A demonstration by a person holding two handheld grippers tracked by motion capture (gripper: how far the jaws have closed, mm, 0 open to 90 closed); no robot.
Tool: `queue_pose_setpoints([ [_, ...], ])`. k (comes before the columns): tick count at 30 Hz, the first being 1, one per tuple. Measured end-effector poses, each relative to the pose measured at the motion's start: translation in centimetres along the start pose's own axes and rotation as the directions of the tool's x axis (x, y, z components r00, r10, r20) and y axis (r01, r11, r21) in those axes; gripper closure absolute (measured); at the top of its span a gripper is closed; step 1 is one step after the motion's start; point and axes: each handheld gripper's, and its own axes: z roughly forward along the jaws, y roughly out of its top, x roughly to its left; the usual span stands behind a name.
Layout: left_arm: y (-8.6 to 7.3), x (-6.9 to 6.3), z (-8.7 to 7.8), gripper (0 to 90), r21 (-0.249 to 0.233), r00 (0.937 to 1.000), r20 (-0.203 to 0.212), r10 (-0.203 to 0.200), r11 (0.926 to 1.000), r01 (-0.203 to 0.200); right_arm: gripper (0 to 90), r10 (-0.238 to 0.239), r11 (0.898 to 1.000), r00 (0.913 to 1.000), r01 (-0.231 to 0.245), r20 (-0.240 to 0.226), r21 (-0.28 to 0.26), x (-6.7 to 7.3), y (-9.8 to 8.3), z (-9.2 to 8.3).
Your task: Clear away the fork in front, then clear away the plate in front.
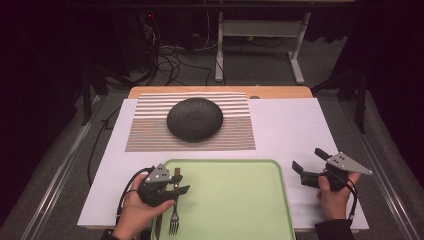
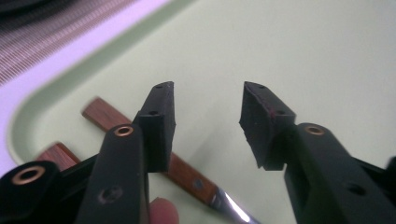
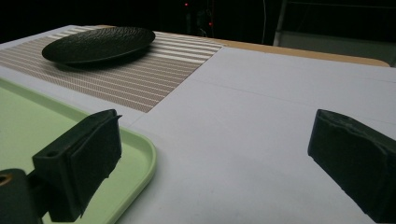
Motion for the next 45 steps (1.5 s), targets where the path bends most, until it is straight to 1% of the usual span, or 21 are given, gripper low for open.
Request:
queue_pose_setpoints([
  [1, 0.1, 0.1, 0.0, 44.5, -0.013, 0.9999, -0.015, 0.000, 0.9999, 0.000, 3.3, 0.000, 1.000, 1.0000, 0.000, 0.000, 0.000, 0.0, 0.0, 0.0],
  [3, 0.4, 0.5, 0.0, 43.9, -0.014, 0.9997, -0.023, -0.006, 0.9999, 0.005, 3.5, 0.001, 1.000, 1.0000, -0.001, -0.001, 0.000, 0.0, 0.0, 0.0],
  [5, 0.6, 0.8, 0.0, 43.9, -0.030, 0.9992, -0.040, 0.006, 0.9995, -0.007, 3.6, 0.000, 1.000, 1.0000, 0.000, -0.001, -0.002, 0.0, 0.0, 0.0],
  [7, 0.7, 1.1, 0.0, 43.9, -0.039, 0.9991, -0.043, 0.005, 0.9992, -0.007, 3.8, 0.000, 1.000, 1.0000, 0.000, 0.000, -0.001, 0.0, 0.0, 0.0],
  [8, 0.8, 1.1, 0.0, 43.8, -0.037, 0.9985, -0.055, 0.003, 0.9993, -0.005, 3.9, -0.001, 1.000, 1.0000, 0.001, 0.000, -0.001, 0.0, 0.0, 0.0],
  [11, 1.2, 1.4, -0.2, 37.2, -0.012, 0.9970, -0.077, -0.011, 0.9999, 0.010, 3.9, 0.000, 1.000, 1.0000, 0.000, -0.001, -0.001, 0.0, 0.0, 0.0],
  [13, 1.6, 1.6, -0.2, 28.4, 0.011, 0.9960, -0.088, -0.015, 0.9998, 0.016, 4.0, -0.001, 1.000, 1.0000, 0.001, 0.000, -0.001, 0.0, 0.0, 0.0],
  [14, 1.8, 1.7, -0.2, 24.6, 0.017, 0.9962, -0.086, -0.013, 0.9998, 0.014, 4.0, -0.002, 1.000, 1.0000, 0.002, 0.000, 0.000, 0.0, 0.0, 0.0],
  [15, 2.0, 1.8, -0.2, 22.2, 0.019, 0.9963, -0.086, -0.010, 0.9997, 0.012, 4.0, -0.003, 1.000, 1.0000, 0.003, -0.001, 0.000, 0.0, 0.0, 0.0],
  [16, 2.1, 1.8, -0.2, 18.1, 0.019, 0.9954, -0.095, -0.009, 0.9998, 0.011, 4.0, -0.003, 1.000, 1.0000, 0.003, -0.001, 0.001, 0.1, 0.0, 0.0],
  [17, 2.3, 1.9, -0.1, 12.5, 0.024, 0.9951, -0.098, -0.004, 0.9997, 0.007, 3.9, -0.006, 1.000, 1.0000, 0.006, -0.002, 0.000, 0.1, 0.0, 0.0],
  [18, 2.5, 1.9, -0.1, 8.6, 0.029, 0.9958, -0.092, 0.000, 0.9996, 0.003, 3.5, -0.006, 1.000, 1.0000, 0.006, -0.003, 0.001, 0.1, 0.0, 0.0],
  [20, 2.9, 2.0, 0.1, 0.0, 0.039, 0.9951, -0.099, 0.011, 0.9992, -0.007, 3.3, -0.005, 1.000, 1.0000, 0.005, -0.003, 0.001, 0.1, 0.0, 0.0],
  [22, 3.1, 2.2, 0.1, 0.0, 0.038, 0.9959, -0.087, 0.025, 0.9990, -0.022, 3.0, -0.003, 1.000, 1.0000, 0.003, -0.003, 0.002, 0.0, 0.0, 0.0],
  [25, 3.6, 2.4, 0.1, 0.0, 0.033, 0.9940, -0.102, 0.039, 0.9988, -0.036, 2.6, -0.004, 1.000, 1.0000, 0.005, -0.004, 0.001, 0.1, 0.0, -0.1],
  [28, 4.0, 2.5, 0.2, 0.0, 0.044, 0.9898, -0.125, 0.067, 0.9971, -0.062, 1.2, -0.007, 1.000, 1.0000, 0.007, -0.005, 0.002, 0.1, 0.0, -0.1],
  [30, 4.3, 2.5, 0.2, 0.0, 0.057, 0.9880, -0.129, 0.084, 0.9954, -0.078, 0.1, -0.005, 1.000, 1.0000, 0.005, -0.006, 0.000, 0.1, 0.0, -0.2],
  [33, 4.9, 2.5, 0.4, 0.0, 0.084, 0.9824, -0.145, 0.118, 0.9907, -0.107, 0.0, -0.002, 1.000, 1.0000, 0.002, -0.004, -0.006, 0.1, -0.1, -0.3],
  [36, 5.6, 2.5, 0.4, 0.0, 0.097, 0.9773, -0.156, 0.144, 0.9868, -0.130, 0.0, 0.002, 1.000, 1.0000, -0.002, -0.005, -0.008, 0.1, -0.1, -0.4],
  [42, 6.5, 2.8, 0.6, 0.0, 0.096, 0.9717, -0.168, 0.166, 0.9838, -0.151, 0.0, -0.005, 1.000, 1.0000, 0.005, 0.003, -0.012, 0.2, -0.1, -0.4],
  [45, 6.6, 2.9, 0.8, 0.0, 0.099, 0.9708, -0.170, 0.170, 0.9830, -0.155, 0.0, -0.008, 1.000, 1.0000, 0.008, 0.005, -0.012, 0.2, -0.1, -0.4],
])
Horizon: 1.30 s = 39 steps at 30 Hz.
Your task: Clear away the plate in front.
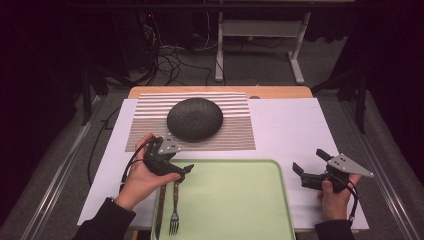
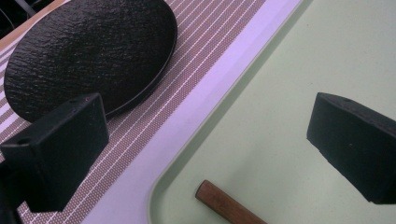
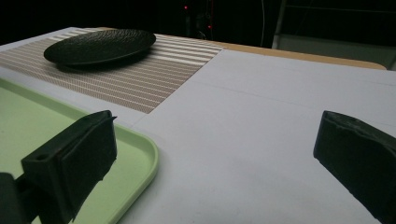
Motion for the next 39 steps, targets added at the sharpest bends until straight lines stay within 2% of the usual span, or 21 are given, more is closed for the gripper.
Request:
queue_pose_setpoints([
  [5, 0.1, 0.3, 0.6, 0.0, 0.016, 0.9998, -0.013, 0.013, 0.9998, -0.013, 0.0, -0.003, 1.000, 1.0000, 0.003, 0.001, 0.002, 0.0, 0.0, 0.1],
  [11, 0.5, 1.0, 1.2, 0.0, 0.026, 0.9985, -0.038, 0.040, 0.9989, -0.039, 0.0, -0.020, 1.000, 0.9994, 0.019, 0.027, 0.014, 0.3, 0.0, 0.2],
  [14, 0.7, 1.5, 1.7, 0.0, 0.046, 0.9960, -0.065, 0.061, 0.9973, -0.058, 0.0, -0.021, 1.000, 0.9994, 0.020, 0.026, 0.014, 0.3, 0.0, 0.2],
  [20, 0.8, 2.7, 2.6, 1.8, 0.051, 0.9961, -0.068, 0.057, 0.9973, -0.053, 0.0, -0.018, 1.000, 0.9995, 0.018, 0.027, 0.015, 0.4, 0.0, 0.2],
  [28, 1.3, 3.4, 4.0, 6.8, 0.058, 0.9947, -0.074, 0.072, 0.9960, -0.068, 0.0, -0.022, 1.000, 0.9994, 0.021, 0.027, 0.017, 0.4, 0.0, 0.3],
  [32, 1.5, 3.7, 4.8, 9.2, 0.084, 0.9940, -0.076, 0.079, 0.9938, -0.072, 0.0, -0.022, 1.000, 0.9994, 0.022, 0.027, 0.018, 0.4, 0.0, 0.3],
  [39, 1.8, 3.8, 5.9, 12.7, 0.102, 0.9922, -0.086, 0.090, 0.9915, -0.081, 0.0, -0.023, 1.000, 0.9993, 0.022, 0.028, 0.019, 0.4, 0.0, 0.4],
])
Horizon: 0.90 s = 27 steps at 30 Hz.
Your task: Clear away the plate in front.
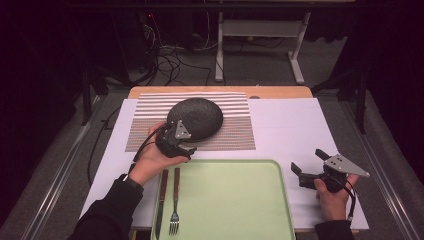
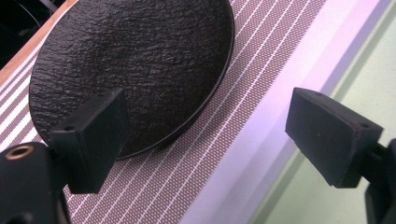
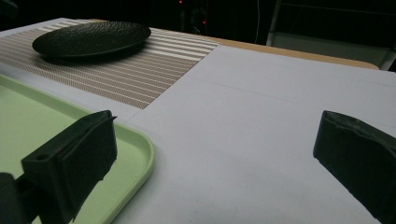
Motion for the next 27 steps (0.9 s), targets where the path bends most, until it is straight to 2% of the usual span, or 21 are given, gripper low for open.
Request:
queue_pose_setpoints([
  [7, 0.0, 0.2, 1.3, 18.3, 0.031, 0.9995, -0.025, 0.018, 0.9994, -0.018, 0.0, 0.001, 1.000, 1.0000, -0.001, 0.000, -0.001, 0.0, 0.0, 0.0],
  [10, -0.1, 0.0, 1.9, 23.1, 0.045, 0.9977, -0.061, 0.029, 0.9986, -0.026, 0.0, 0.001, 1.000, 1.0000, -0.001, 0.000, 0.000, 0.0, 0.0, 0.0],
  [19, -0.5, 0.1, 3.3, 32.4, 0.070, 0.9938, -0.091, 0.064, 0.9959, -0.058, 0.0, 0.002, 1.000, 1.0000, -0.002, 0.001, 0.000, 0.0, 0.0, 0.0],
  [21, -0.6, 0.0, 3.6, 33.9, 0.075, 0.9913, -0.107, 0.076, 0.9948, -0.069, 0.0, 0.002, 1.000, 1.0000, -0.002, 0.001, 0.000, 0.0, 0.0, 0.0],
  [23, -0.6, -0.1, 3.8, 34.8, 0.076, 0.9856, -0.140, 0.095, 0.9935, -0.084, 0.0, 0.002, 1.000, 1.0000, -0.002, 0.000, 0.000, 0.0, 0.0, 0.0],
  [24, -0.7, -0.2, 3.9, 38.0, 0.077, 0.9836, -0.149, 0.101, 0.9930, -0.090, 0.0, 0.002, 1.000, 1.0000, -0.002, 0.000, 0.000, 0.0, 0.0, 0.0],
  [27, -0.7, -0.2, 4.3, 38.8, 0.081, 0.9799, -0.162, 0.116, 0.9913, -0.104, 0.0, 0.004, 1.000, 1.0000, -0.004, -0.002, 0.001, 0.0, 0.0, 0.0],
])
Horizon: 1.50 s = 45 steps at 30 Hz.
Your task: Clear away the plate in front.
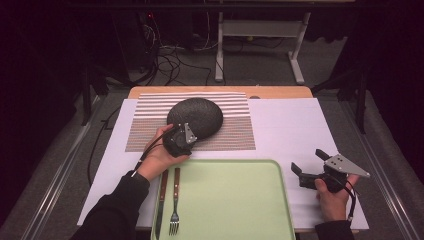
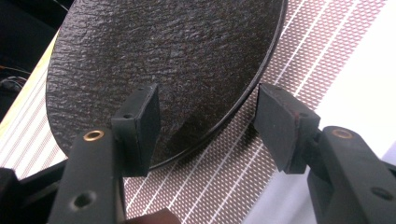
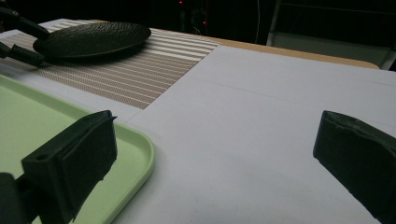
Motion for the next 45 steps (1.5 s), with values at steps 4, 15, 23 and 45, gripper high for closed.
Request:
queue_pose_setpoints([
  [4, 0.0, -0.2, 0.4, 41.4, -0.002, 0.9998, -0.013, 0.013, 0.9999, -0.013, 0.0, 0.001, 1.000, 1.0000, -0.001, 0.000, -0.001, 0.0, 0.0, 0.0],
  [15, -0.1, -0.9, 0.7, 47.1, -0.019, 0.9907, -0.082, 0.109, 0.9937, -0.110, 0.0, -0.001, 1.000, 1.0000, 0.001, 0.002, 0.002, 0.0, 0.0, 0.0],
  [23, 0.0, -2.2, 1.2, 53.6, 0.002, 0.9529, -0.193, 0.234, 0.9713, -0.238, 0.0, -0.003, 1.000, 1.0000, 0.003, 0.003, 0.005, 0.1, 0.0, 0.1],
  [45, 0.8, -3.6, 1.6, 75.9, 0.107, 0.8544, -0.257, 0.452, 0.8919, -0.440, 0.0, -0.014, 1.000, 0.9999, 0.014, 0.008, 0.012, 0.2, 0.0, 0.2],
])
